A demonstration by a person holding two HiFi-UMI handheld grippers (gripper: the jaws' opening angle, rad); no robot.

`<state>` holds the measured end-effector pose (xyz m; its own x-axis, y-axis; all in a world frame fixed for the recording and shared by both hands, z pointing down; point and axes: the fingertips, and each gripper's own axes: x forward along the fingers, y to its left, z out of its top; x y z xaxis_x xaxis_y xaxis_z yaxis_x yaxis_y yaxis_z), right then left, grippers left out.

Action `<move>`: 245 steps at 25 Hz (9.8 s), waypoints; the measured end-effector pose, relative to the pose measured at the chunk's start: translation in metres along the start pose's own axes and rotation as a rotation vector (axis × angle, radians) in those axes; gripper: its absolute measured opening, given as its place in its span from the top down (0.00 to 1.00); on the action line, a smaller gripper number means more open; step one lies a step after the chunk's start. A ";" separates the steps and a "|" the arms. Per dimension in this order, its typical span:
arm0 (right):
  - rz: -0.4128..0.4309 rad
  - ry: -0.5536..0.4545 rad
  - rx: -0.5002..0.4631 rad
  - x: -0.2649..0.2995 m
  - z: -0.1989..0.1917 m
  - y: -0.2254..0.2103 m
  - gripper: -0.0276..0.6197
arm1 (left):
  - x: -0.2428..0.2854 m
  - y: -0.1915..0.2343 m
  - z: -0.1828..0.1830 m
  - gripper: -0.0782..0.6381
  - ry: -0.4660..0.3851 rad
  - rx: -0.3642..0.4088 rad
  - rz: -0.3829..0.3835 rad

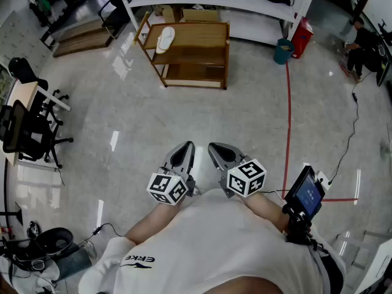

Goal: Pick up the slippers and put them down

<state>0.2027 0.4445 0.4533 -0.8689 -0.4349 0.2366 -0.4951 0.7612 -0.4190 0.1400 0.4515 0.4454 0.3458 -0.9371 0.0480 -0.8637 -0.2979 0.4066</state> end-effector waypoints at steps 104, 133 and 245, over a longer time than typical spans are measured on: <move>0.186 -0.062 0.085 0.342 0.166 -0.149 0.95 | 0.228 0.304 0.133 0.89 -0.058 -0.137 0.062; -0.018 -0.033 0.115 0.529 0.196 -0.174 0.95 | 0.280 0.496 0.191 0.89 0.000 -0.178 0.009; -0.171 0.382 0.449 0.700 0.085 -0.456 0.95 | 0.540 0.707 -0.006 0.68 0.449 -0.576 0.084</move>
<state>-0.1793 -0.2478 0.7358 -0.7578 -0.2665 0.5956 -0.6503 0.3827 -0.6562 -0.2815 -0.2641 0.7639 0.5106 -0.7506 0.4194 -0.6074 0.0303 0.7938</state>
